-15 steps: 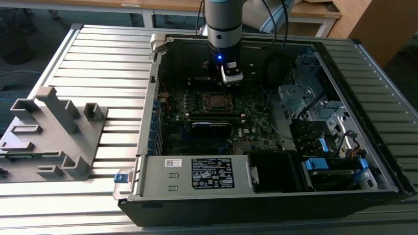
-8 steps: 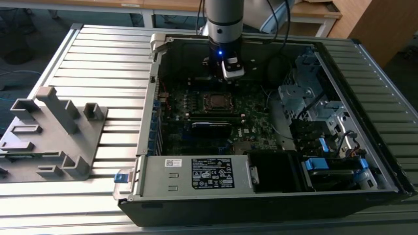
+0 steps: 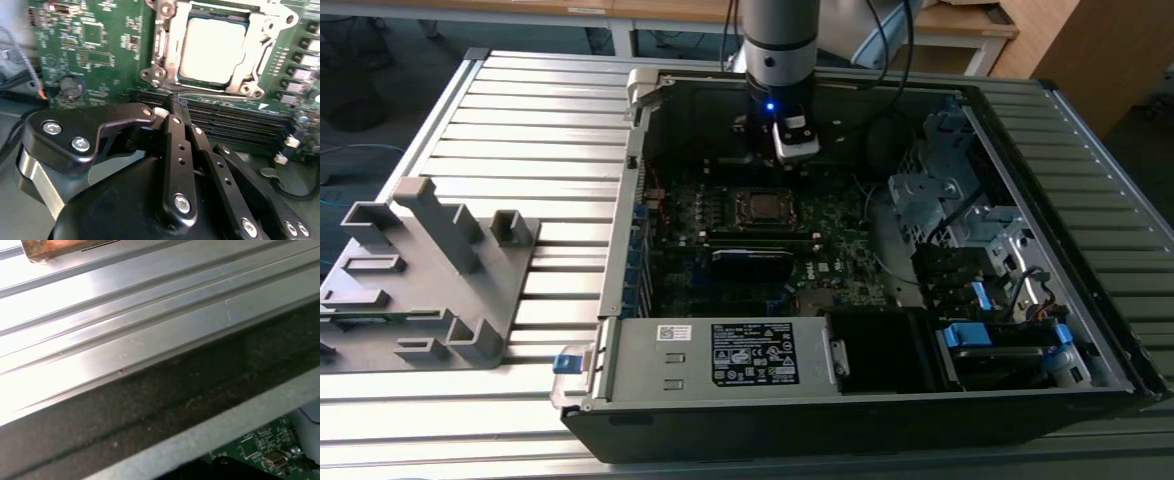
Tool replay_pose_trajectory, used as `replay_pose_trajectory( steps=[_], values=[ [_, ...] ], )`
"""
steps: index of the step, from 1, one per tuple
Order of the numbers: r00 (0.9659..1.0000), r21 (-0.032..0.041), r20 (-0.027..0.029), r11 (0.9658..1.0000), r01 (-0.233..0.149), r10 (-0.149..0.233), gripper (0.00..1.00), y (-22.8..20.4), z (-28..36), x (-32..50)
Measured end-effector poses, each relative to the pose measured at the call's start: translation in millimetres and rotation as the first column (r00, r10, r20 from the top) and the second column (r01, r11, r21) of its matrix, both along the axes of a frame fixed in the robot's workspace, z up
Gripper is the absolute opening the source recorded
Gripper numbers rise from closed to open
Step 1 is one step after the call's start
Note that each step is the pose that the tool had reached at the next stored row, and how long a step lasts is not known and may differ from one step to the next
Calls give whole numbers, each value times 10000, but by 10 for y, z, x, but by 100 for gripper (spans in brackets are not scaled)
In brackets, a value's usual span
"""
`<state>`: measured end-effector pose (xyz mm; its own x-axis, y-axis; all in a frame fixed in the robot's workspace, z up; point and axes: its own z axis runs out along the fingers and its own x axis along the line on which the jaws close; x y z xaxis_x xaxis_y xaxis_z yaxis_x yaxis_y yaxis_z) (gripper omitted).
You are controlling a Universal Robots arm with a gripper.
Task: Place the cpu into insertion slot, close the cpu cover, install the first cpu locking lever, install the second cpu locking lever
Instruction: 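Install the first cpu locking lever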
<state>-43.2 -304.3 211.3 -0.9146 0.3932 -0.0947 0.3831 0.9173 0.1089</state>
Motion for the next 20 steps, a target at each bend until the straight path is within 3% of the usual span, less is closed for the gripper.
replay_pose_trajectory(
  steps=[4, 5, 8, 12, 20],
  values=[
    [9986, -2, -530, 10000, -7, 7, 10, 0, -12, 3],
    [9984, -6, -565, 10000, -7, 7, 10, 0, -11, 2],
    [9982, -4, -596, 10000, -8, 7, 10, 0, -11, 2],
    [9982, -5, -597, 10000, -8, 8, 10, -17, -12, 3],
    [9982, -24, -597, 10000, -10, 9, 10, -84, -12, 2]
  ],
)
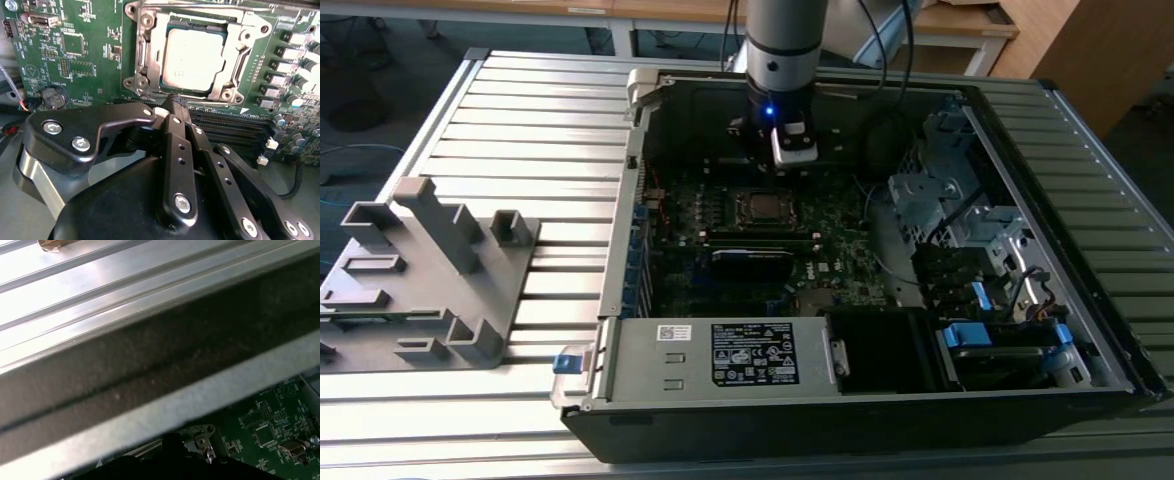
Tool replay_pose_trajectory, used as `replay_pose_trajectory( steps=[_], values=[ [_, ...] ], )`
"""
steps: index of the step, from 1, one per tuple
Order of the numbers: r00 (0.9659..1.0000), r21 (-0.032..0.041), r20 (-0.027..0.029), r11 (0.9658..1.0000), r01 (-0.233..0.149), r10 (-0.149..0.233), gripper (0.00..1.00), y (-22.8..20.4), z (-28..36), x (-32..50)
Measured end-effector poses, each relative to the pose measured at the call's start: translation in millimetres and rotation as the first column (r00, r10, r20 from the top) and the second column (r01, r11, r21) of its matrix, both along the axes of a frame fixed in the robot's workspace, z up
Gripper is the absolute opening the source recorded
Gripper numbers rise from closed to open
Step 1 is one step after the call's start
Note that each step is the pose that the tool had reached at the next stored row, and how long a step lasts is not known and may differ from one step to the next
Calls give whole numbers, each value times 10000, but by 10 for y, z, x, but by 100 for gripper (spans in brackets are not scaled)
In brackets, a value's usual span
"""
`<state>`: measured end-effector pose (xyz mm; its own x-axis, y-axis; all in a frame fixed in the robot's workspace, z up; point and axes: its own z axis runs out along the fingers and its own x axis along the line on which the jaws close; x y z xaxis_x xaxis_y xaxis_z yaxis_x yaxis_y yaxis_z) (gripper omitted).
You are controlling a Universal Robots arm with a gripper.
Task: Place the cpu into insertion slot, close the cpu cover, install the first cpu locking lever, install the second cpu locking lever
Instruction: 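Install the first cpu locking lever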
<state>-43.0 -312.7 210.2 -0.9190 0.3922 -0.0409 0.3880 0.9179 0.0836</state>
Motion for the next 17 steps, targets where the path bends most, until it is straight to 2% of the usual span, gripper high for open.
replay_pose_trajectory(
  steps=[4, 11, 17],
  values=[
    [10000, -3, 1, 10000, 0, 0, 10, -31, 0, 0],
    [10000, -5, 0, 10000, 0, 0, 10, -32, 1, 0],
    [10000, -5, 1, 10000, 0, 0, 10, -32, 42, 0]
  ],
)
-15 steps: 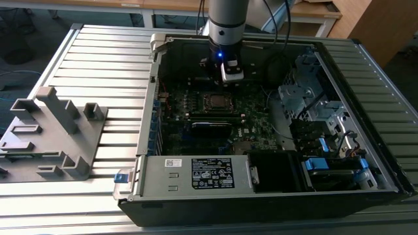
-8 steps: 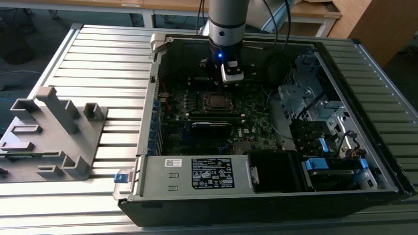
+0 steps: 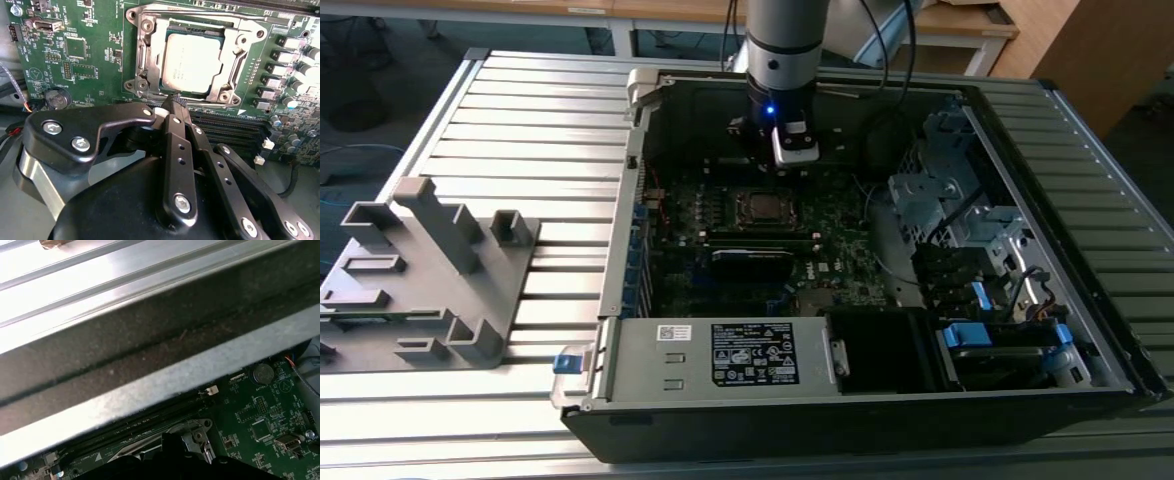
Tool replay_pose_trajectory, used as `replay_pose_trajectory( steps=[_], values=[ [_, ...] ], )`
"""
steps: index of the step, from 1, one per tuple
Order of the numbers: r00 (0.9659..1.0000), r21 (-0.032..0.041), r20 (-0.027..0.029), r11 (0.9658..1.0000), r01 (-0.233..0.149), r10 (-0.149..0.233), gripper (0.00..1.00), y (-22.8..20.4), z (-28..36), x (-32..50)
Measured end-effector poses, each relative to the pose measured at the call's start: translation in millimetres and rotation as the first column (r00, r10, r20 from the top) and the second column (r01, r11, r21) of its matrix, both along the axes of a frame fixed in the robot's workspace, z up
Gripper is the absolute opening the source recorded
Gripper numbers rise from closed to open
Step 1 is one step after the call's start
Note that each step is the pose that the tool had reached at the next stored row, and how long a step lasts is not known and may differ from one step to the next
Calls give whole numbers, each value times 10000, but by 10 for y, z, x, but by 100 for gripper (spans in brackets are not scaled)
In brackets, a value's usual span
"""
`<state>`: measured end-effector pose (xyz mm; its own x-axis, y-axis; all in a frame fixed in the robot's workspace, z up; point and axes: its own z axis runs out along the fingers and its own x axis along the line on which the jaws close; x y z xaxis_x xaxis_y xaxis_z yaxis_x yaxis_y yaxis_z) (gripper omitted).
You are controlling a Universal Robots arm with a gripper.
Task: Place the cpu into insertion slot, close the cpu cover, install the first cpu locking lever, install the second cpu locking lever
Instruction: 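Install the first cpu locking lever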
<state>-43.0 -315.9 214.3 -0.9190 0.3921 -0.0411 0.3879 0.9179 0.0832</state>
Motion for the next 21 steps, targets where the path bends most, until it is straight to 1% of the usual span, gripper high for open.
replay_pose_trajectory(
  steps=[2, 3, 5, 6, 10, 11, 15, 18, 21],
  values=[
    [10000, -9, 1, 10000, -2, 2, 10, 0, 0, 0],
    [10000, -28, 1, 10000, -14, 14, 10, 0, 0, 1],
    [9999, -107, -18, 9999, -104, 104, 10, 0, 0, 2],
    [9999, -165, -34, 9997, -155, 154, 10, 0, 0, 3],
    [9992, -469, -102, 9981, -399, 395, 10, 0, -2, 4],
    [9989, -521, -113, 9975, -469, 464, 10, 0, -3, 4],
    [9970, -682, -154, 9947, -766, 757, 10, 0, -5, 4],
    [9948, -774, -191, 9918, -1014, 1002, 10, 0, -8, 4],
    [9918, -869, -230, 9881, -1271, 1256, 10, 0, -12, 4]
  ],
)
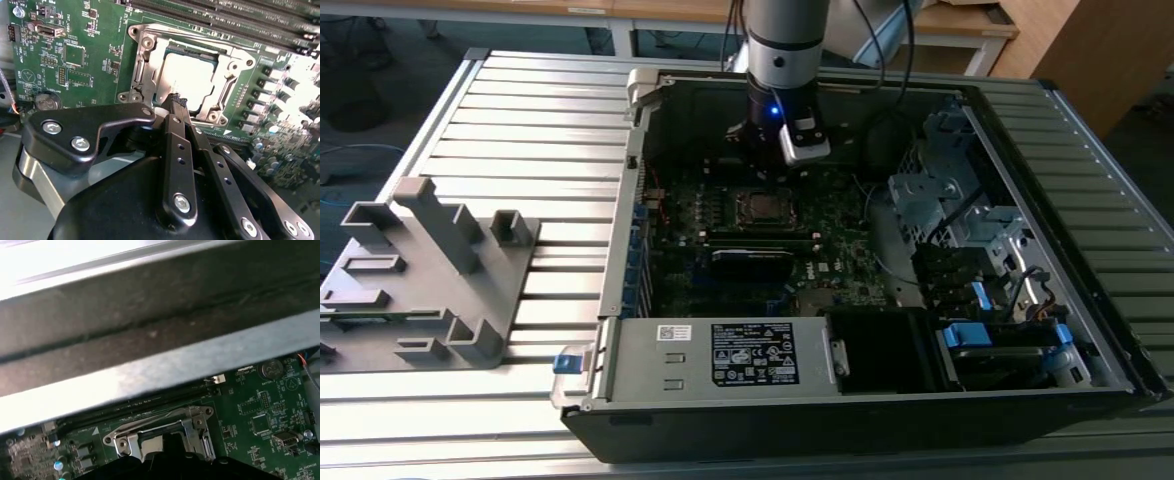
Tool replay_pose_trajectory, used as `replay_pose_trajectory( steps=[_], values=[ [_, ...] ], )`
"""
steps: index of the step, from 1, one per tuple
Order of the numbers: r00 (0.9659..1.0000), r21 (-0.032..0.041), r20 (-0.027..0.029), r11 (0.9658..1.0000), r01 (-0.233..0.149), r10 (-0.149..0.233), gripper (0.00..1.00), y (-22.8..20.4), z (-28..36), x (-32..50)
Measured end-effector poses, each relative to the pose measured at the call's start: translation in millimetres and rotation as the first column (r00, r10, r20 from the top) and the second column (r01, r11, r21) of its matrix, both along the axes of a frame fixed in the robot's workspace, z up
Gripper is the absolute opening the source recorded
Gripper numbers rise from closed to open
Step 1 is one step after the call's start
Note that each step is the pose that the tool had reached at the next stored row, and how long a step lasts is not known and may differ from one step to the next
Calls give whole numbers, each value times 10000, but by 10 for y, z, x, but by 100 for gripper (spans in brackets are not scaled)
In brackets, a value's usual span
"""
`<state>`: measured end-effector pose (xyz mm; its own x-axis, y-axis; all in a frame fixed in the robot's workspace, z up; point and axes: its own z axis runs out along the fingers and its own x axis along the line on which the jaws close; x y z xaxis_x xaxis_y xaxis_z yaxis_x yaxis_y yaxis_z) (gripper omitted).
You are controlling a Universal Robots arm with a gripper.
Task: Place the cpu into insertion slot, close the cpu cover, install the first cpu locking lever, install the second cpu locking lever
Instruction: 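Install the first cpu locking lever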
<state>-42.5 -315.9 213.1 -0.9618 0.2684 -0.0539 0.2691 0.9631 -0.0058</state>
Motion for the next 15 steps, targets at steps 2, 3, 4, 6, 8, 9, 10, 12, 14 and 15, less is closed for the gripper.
replay_pose_trajectory(
  steps=[2, 3, 4, 6, 8, 9, 10, 12, 14, 15],
  values=[
    [9999, -71, -18, 9998, -165, 165, 10, 0, -2, 0],
    [9997, -111, -29, 9996, -257, 256, 10, 0, -4, 0],
    [9994, -143, -38, 9993, -335, 335, 10, 0, -5, 0],
    [9991, -185, -48, 9989, -423, 423, 10, -1, -6, 0],
    [9991, -189, -47, 9989, -431, 431, 10, -5, -8, -3],
    [9991, -189, -47, 9989, -432, 431, 10, -6, -8, -7],
    [9990, -189, -47, 9989, -434, 434, 10, -9, -8, -12],
    [9990, -190, -48, 9988, -442, 441, 10, -18, -9, -22],
    [9990, -189, -47, 9988, -450, 450, 10, -35, -11, -32],
    [9990, -189, -48, 9988, -454, 453, 10, -47, -11, -37]
  ],
)
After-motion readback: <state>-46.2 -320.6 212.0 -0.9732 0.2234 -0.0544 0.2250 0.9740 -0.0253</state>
